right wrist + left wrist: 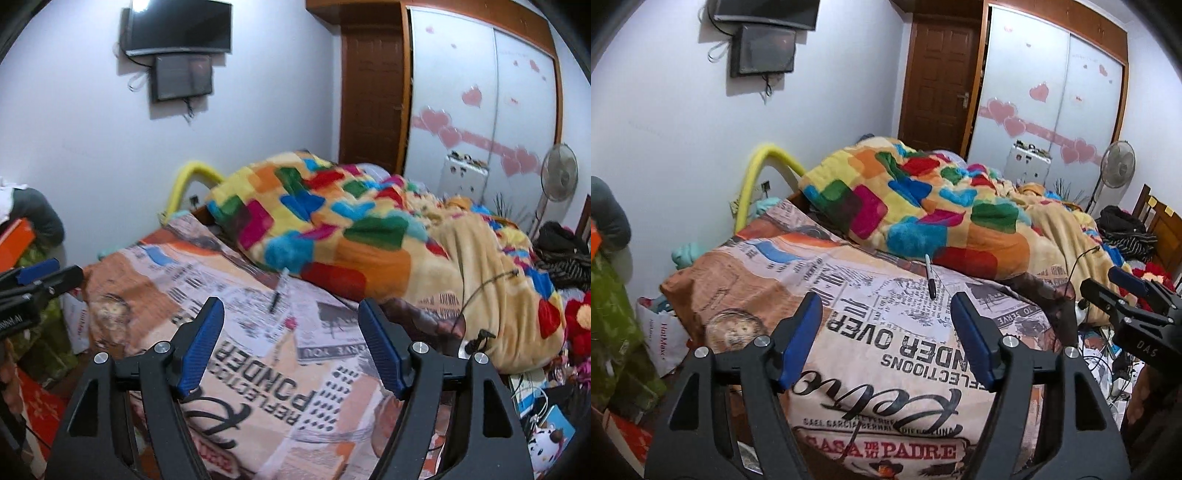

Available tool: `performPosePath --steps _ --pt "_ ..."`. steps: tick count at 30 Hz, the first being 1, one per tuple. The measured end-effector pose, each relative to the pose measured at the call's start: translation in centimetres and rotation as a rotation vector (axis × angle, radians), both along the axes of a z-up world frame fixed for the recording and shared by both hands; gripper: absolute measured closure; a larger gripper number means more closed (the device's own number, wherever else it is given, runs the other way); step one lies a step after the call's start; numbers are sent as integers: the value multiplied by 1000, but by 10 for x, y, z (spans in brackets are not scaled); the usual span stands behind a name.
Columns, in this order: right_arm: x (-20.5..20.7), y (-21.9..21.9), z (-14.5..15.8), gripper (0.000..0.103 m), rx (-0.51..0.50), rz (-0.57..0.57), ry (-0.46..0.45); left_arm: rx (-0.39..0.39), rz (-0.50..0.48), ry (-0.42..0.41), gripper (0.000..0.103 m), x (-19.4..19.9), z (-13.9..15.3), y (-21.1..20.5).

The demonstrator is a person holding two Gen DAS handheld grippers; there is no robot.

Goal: Collect trash
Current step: 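Move both tools back toward the remaining items on the newspaper-print sheet, then grasp the black Sharpie marker with left gripper while right gripper grasps pink hair clip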

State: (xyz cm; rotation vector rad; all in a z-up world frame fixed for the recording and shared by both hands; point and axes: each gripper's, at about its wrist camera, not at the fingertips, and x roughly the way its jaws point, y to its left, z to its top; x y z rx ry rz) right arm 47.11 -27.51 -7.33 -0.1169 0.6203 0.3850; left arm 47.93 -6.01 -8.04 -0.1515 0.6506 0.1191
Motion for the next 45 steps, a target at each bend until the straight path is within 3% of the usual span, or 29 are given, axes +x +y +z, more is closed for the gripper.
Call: performPosePath --steps 6,17,21,30,36,38,45 --pt "48 3 -50 31 -45 -19 100 2 -21 39 32 45 -37 -1" --pt "120 32 -141 32 -69 46 286 -24 -52 131 32 116 -113 4" --pt "140 38 -165 51 -75 67 332 -26 -76 149 32 134 -132 2" --pt "160 56 -182 67 -80 136 333 -20 -131 173 33 172 -163 -5" --pt "162 70 -191 81 -153 142 292 -10 -173 191 47 194 -177 -12" --pt "161 68 -190 81 -150 141 287 -30 -188 205 56 202 -182 -13" --pt "164 52 -182 82 -112 71 261 -105 -242 275 63 234 -203 -29"
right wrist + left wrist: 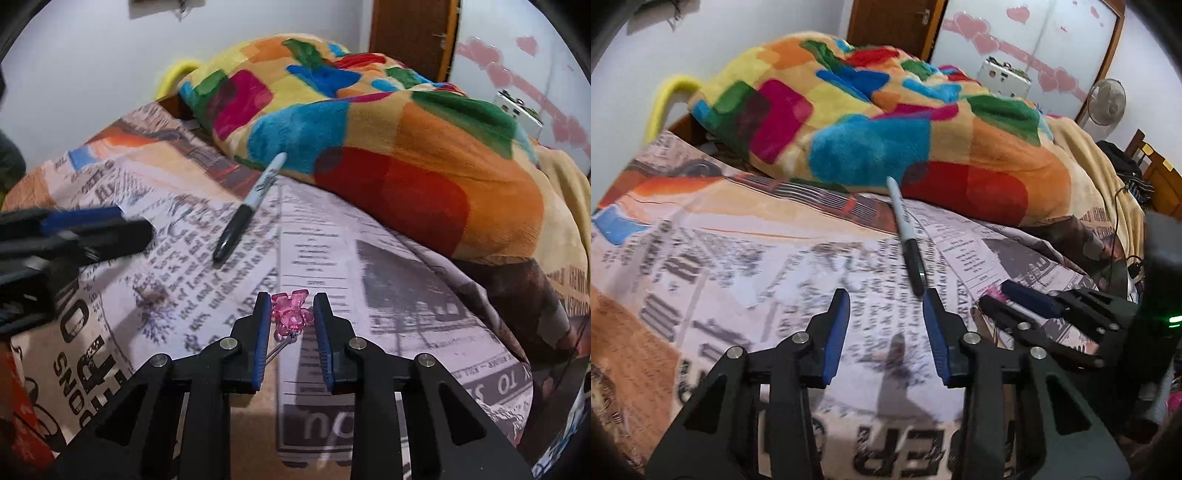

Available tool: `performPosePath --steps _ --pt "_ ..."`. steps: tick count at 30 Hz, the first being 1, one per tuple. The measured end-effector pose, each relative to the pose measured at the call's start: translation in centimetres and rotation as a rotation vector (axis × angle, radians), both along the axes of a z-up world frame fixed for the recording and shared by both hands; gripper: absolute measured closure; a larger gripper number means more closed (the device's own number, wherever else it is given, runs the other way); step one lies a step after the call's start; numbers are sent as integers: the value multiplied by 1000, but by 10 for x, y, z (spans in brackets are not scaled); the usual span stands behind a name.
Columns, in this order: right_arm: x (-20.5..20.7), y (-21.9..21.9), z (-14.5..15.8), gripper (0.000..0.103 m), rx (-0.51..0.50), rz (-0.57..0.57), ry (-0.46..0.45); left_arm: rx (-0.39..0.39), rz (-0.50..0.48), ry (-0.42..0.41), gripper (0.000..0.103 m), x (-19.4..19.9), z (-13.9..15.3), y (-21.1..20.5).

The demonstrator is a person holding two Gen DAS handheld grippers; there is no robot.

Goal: Collect trash
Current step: 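Grasp the black Sharpie marker with left gripper while right gripper grasps pink hair clip, then carry the marker and pink clip with both tools over the white bin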

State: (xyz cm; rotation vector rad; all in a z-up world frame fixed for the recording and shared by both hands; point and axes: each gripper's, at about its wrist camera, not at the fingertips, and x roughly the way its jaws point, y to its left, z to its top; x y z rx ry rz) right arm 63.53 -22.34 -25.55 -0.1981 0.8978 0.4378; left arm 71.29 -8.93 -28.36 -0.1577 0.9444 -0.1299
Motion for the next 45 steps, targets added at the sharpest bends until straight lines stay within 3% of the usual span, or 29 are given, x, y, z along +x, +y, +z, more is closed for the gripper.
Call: performPosePath --steps 7,18,20,21,28,37,45 --pt "4 -24 19 82 82 -66 -6 15 -5 84 74 31 -24 -21" --pt "0 -33 20 81 115 -72 -16 99 18 33 76 50 -26 -39" --pt "0 -33 19 81 116 -71 -12 134 25 18 91 51 -28 -41" --pt "0 -33 19 81 115 -71 -10 138 19 12 91 51 -28 -41" --pt "-6 -31 25 81 116 -71 -4 64 -21 33 91 34 -22 -34" --pt "-32 -22 59 82 124 -44 -31 15 -12 -11 92 -16 25 -22" --pt "-67 -11 113 82 161 -6 -83 23 30 -85 92 -81 90 -1"
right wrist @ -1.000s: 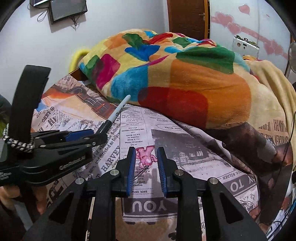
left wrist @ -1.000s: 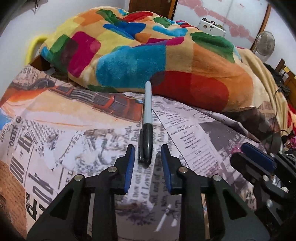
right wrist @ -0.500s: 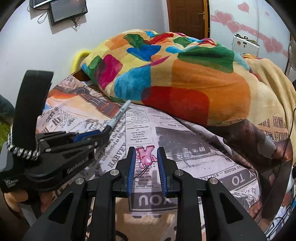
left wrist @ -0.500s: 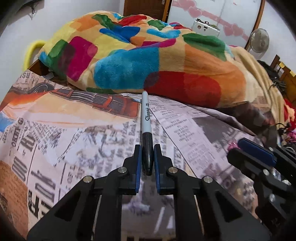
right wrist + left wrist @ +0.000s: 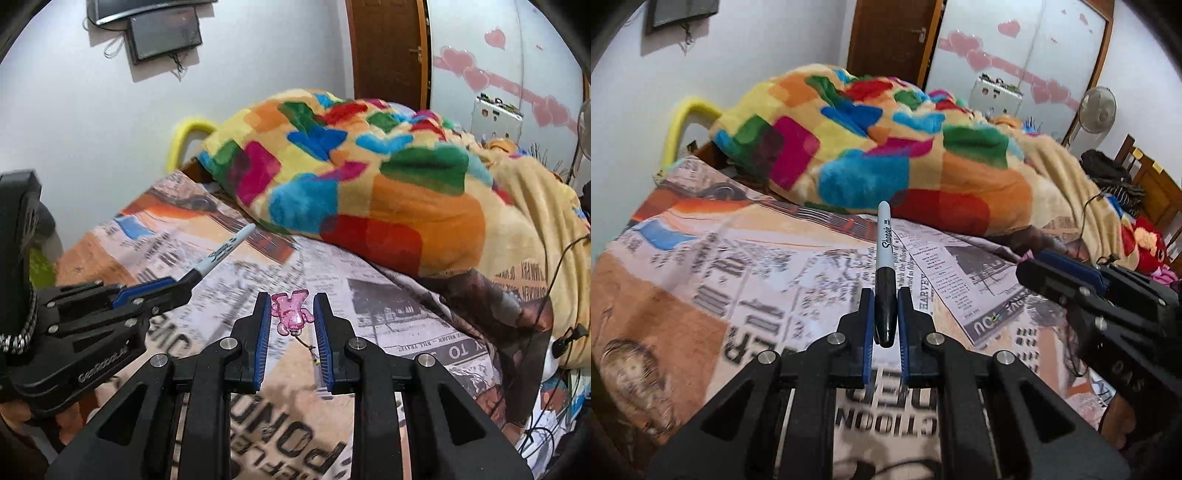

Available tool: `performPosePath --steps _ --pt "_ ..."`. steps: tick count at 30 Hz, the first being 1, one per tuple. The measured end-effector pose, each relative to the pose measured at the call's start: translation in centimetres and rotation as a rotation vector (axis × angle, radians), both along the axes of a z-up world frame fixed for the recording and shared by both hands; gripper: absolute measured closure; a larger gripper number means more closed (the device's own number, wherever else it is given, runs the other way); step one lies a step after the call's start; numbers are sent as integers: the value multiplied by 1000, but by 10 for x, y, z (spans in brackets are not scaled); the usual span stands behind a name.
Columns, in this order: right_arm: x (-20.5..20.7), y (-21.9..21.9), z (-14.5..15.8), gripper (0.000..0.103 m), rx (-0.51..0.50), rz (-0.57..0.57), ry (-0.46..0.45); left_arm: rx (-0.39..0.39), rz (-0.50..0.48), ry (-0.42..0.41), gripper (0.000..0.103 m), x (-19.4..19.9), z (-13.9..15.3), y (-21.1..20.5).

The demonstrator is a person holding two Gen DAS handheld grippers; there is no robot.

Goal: Collect trash
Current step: 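Carry the marker and pink clip with both tools over the white bin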

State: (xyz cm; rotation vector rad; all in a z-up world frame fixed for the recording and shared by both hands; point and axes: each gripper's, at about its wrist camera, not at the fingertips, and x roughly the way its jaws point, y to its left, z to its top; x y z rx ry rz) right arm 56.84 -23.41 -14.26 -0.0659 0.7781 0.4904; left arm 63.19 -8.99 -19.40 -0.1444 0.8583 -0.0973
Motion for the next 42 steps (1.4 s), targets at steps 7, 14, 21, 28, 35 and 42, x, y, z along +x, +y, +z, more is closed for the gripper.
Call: performPosePath --steps 7,14,21,28,35,42 --pt "-39 14 45 82 14 49 -56 -2 51 -66 92 -58 54 21" --pt "-88 34 84 82 23 117 -107 1 119 -134 92 -121 103 50" --pt "-134 63 107 82 32 192 -133 11 195 -181 92 -192 137 82" --pt "-180 101 120 82 39 282 -151 26 291 -205 92 -264 152 128" --pt "-226 153 121 82 42 394 -154 38 396 -212 92 -327 155 176" --pt "-271 206 110 82 44 511 -121 44 502 -196 92 -389 146 223"
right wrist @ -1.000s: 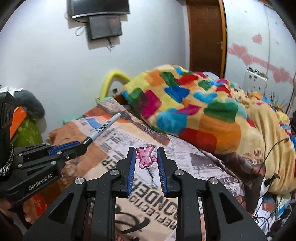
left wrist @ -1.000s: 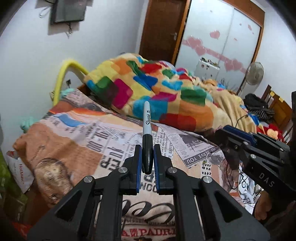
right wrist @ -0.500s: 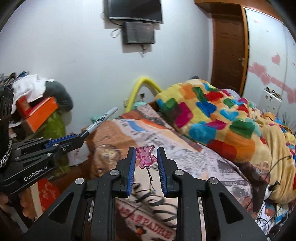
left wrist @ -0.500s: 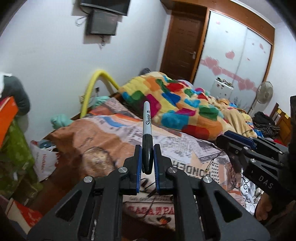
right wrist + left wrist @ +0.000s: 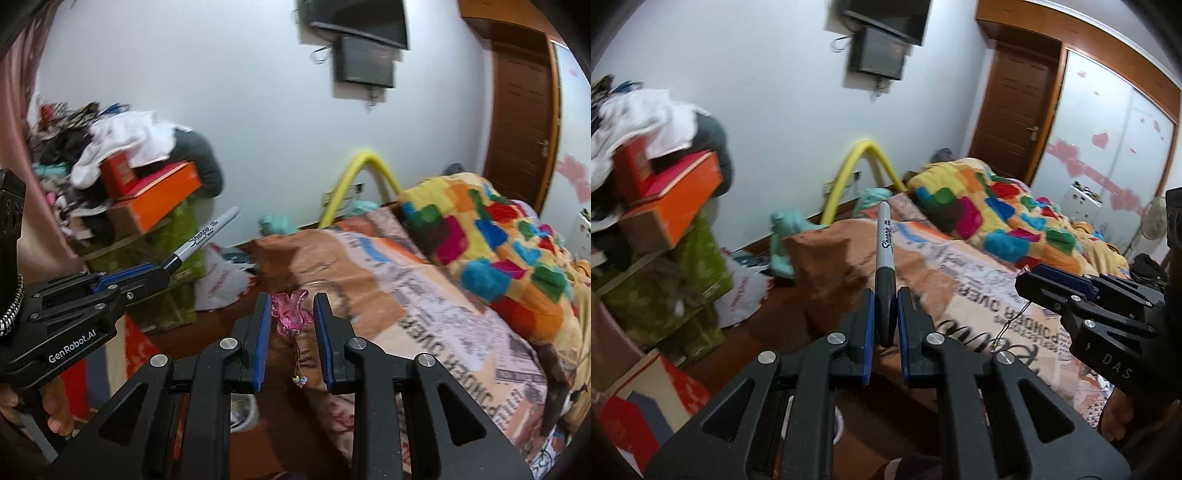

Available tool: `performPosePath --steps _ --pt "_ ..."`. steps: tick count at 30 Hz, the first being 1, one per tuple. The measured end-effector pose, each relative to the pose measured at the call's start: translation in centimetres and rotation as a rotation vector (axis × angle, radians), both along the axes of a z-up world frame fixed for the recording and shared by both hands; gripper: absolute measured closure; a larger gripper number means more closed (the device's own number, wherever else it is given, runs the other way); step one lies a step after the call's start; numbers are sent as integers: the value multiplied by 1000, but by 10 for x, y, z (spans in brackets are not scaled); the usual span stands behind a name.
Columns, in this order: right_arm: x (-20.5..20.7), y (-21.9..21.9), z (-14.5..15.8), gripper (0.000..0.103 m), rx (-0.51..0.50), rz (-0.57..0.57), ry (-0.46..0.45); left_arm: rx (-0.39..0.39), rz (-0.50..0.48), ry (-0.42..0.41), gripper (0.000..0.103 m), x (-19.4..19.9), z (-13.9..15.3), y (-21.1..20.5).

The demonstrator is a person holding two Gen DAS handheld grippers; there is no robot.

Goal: Collect trash
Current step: 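Carry the marker and pink clip with both tools over the white bin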

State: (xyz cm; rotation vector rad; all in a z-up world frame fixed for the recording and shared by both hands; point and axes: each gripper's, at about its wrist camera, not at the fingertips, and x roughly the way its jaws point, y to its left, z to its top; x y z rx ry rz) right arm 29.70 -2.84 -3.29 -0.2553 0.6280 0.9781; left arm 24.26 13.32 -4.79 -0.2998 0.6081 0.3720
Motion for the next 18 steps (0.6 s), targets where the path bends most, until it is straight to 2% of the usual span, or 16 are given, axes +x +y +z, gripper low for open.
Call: performPosePath --steps 5,10,18 --pt "-25 34 -13 82 -13 77 43 -10 73 38 92 -35 -20 28" --pt "-48 62 -28 82 -44 142 78 -59 143 90 92 -63 -53 56" --pt "-64 105 -80 82 -152 212 160 -143 212 187 92 -88 -112 88"
